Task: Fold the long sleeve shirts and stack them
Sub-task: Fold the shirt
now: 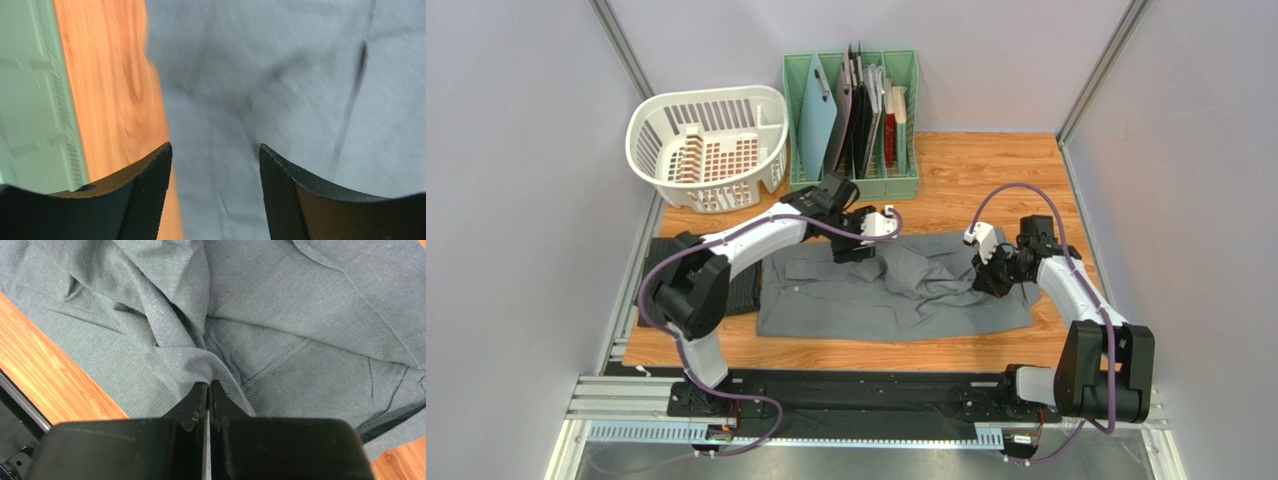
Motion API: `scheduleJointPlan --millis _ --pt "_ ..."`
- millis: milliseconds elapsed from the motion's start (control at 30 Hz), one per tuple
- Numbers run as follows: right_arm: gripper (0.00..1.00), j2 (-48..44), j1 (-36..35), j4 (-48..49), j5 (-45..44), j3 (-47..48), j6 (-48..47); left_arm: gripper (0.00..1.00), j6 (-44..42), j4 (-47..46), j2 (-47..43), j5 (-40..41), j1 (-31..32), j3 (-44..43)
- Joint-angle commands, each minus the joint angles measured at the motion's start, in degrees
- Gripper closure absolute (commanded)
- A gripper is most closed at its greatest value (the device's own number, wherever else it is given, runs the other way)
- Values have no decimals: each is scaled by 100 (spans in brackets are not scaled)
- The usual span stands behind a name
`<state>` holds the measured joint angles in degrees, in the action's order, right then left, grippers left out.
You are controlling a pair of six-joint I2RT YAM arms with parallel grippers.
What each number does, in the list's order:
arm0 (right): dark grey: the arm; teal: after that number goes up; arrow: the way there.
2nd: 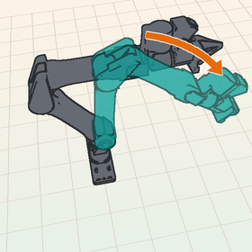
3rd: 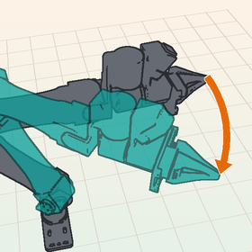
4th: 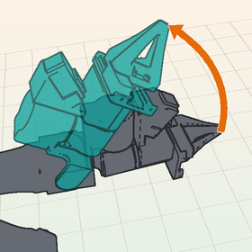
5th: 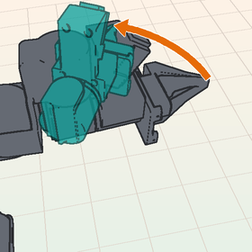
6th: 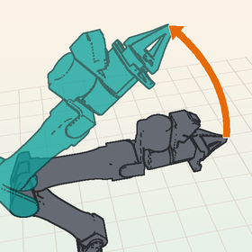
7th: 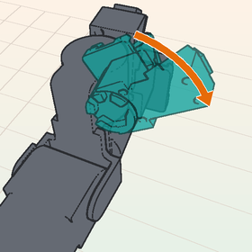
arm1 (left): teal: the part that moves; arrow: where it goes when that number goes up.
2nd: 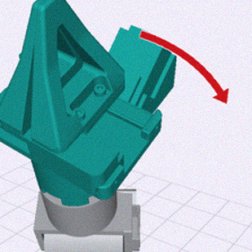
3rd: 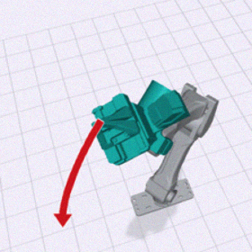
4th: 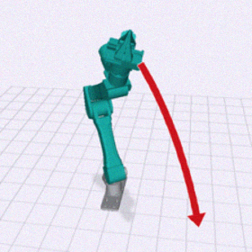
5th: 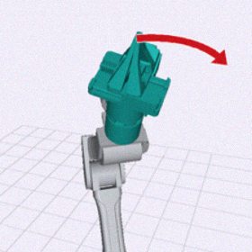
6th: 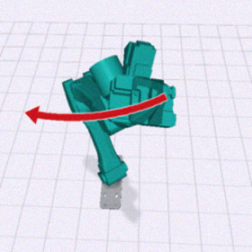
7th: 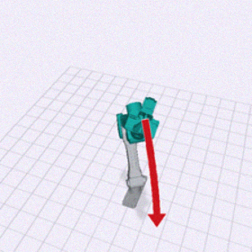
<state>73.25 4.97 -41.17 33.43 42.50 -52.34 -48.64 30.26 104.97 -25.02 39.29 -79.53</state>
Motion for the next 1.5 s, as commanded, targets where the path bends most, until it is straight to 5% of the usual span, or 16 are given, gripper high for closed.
scheduleJointPlan --millis 0,200,500,567,633,700,933,1133,1300,1433,1467 --pt "100 -31 21 153 23 188 -31 30 470 226 -1170 -196 -18 865" --pt "100 92 21 223 67 285 30 29 381 -362 -1576 172 219 1765" --pt "100 189 13 118 50 452 4 30 1225 -1364 -750 927 694 1546" --pt "100 172 21 100 23 452 -5 39 1296 -1252 -557 937 703 1249" --pt "100 137 21 91 41 417 -31 75 1287 -588 -373 780 686 932" --pt "100 137 21 91 50 408 -49 100 1304 -14 -337 334 572 387" --pt "100 -118 21 -14 14 241 -347 100 1454 3996 -662 -1776 -219 -809" --pt "100 -549 21 -137 120 -13 -769 100 1094 5910 -715 -3377 -966 -477" --pt "100 -672 21 -216 129 -163 -971 100 1556 5834 152 -4272 -1414 -826" --pt "100 -506 21 -199 102 -93 -954 100 2847 4397 1068 -4188 -1766 -1940" --pt "100 -444 21 -207 120 -58 -876 87 3069 4166 1183 -4039 -1854 -2135"
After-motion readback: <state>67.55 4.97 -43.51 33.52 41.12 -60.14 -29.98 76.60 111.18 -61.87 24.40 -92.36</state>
